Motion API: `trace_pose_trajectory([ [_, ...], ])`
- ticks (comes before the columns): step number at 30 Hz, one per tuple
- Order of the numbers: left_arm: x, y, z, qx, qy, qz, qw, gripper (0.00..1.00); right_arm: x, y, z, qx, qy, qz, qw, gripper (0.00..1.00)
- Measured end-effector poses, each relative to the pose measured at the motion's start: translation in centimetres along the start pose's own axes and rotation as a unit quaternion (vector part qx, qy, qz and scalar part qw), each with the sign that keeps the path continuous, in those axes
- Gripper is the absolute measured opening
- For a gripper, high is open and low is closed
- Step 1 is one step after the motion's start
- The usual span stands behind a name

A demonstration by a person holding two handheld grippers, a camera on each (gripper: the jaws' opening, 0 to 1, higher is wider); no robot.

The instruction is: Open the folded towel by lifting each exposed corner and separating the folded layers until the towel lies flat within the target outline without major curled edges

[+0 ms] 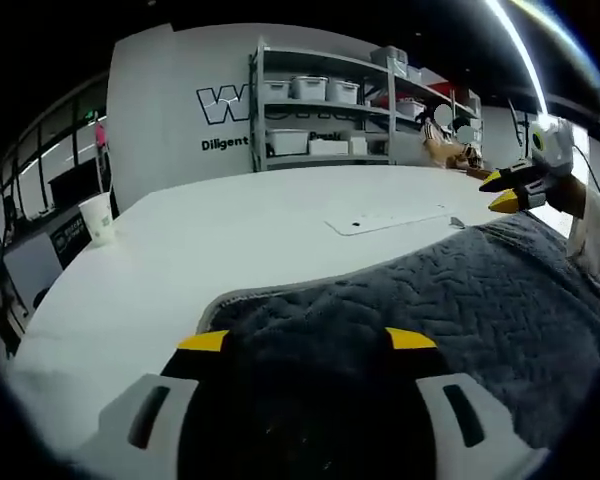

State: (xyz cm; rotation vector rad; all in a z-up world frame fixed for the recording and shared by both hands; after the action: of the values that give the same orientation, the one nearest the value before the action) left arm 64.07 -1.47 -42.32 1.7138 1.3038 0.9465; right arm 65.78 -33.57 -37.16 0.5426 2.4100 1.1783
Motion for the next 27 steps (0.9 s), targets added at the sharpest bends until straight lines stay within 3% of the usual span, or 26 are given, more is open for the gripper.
trace_pose_trajectory([
  [5,0.0,-0.1,-0.1,0.0,0.0,0.0,1.0,0.58,3.1,-0.8,1.8,-0.003,0.085,0.005,0.9964,0.31],
  [8,0.0,0.0,0.0,0.0,-0.001,0.0,1.0,0.58,4.2,-1.3,2.6,-0.014,0.129,0.016,0.9914,0.26],
  [14,0.1,0.0,0.1,0.0,-0.001,0.0,1.0,0.58,3.7,-2.4,2.7,-0.017,0.142,0.038,0.989,0.26],
  [17,0.1,0.0,0.1,-0.001,-0.001,0.0,1.0,0.58,3.0,-3.9,2.6,-0.003,0.146,0.043,0.9884,0.26],
  [19,0.1,0.0,0.1,0.0,-0.001,0.0,1.0,0.58,3.3,-3.8,2.6,-0.024,0.16,0.062,0.9849,0.25],
  [27,0.1,0.0,0.0,0.003,-0.006,0.003,1.0,0.6,3.2,-4.3,1.9,-0.018,0.191,0.049,0.9802,0.28],
])
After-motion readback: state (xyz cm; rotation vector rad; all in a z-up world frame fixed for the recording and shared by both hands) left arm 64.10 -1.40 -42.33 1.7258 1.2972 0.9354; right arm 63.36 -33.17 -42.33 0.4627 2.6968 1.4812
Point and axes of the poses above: the point that each gripper's makers call its tool centre point, and the gripper's own axes: z roughly forward along the fingers, x roughly to its left, y roughly out of its top, the point moved 3 cm from there along -z, roughly backward along the fingers, and after that the axes turned 12 degrees about y, right-handed, at the moved point
